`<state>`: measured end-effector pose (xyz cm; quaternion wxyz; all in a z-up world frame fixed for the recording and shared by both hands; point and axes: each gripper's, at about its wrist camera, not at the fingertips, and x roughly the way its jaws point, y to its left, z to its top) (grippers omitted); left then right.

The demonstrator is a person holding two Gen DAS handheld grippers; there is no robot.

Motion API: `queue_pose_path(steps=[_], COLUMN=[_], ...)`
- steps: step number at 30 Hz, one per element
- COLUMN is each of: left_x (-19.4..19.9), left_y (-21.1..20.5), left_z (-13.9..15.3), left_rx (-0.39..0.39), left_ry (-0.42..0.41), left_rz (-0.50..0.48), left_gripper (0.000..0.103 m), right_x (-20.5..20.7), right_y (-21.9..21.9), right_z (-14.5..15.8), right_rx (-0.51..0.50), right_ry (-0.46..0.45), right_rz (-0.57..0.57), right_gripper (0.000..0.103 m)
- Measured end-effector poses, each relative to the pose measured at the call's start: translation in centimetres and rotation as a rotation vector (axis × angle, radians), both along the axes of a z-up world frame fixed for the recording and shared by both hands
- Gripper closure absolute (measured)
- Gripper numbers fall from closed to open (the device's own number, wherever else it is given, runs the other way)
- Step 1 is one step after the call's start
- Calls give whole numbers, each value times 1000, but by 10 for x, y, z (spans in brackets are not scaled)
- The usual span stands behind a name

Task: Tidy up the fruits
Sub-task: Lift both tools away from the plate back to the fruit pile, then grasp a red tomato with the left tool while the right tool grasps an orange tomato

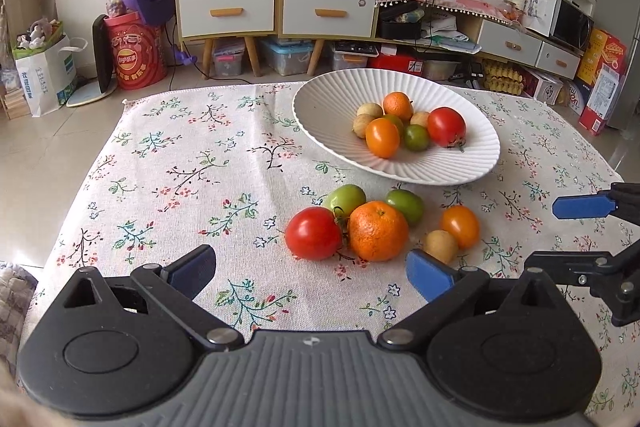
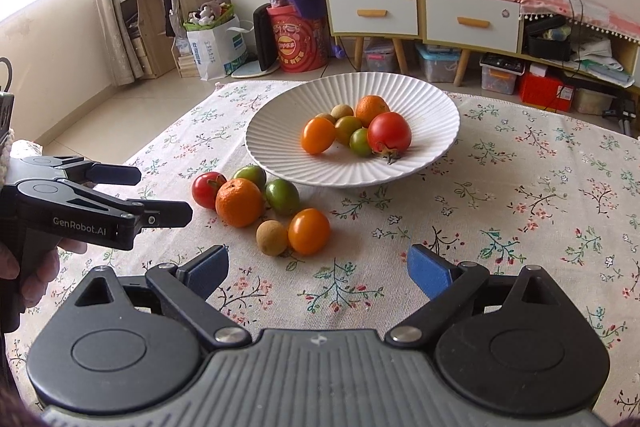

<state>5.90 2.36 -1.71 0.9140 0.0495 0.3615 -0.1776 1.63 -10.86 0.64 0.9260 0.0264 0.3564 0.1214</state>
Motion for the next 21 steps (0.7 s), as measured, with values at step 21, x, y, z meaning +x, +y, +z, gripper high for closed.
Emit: queue_pose_path(steps=[21], left_x=[17], left_y=[12], left_z=[-30], left_rx=[34], left_ry=[-17], left_rz=[-102], left_gripper=[20], right_x=[3], right_y=[22], right_z=[-15], right_rx=[-61], right_ry=[-12], right_rz=[57], right_gripper=[22])
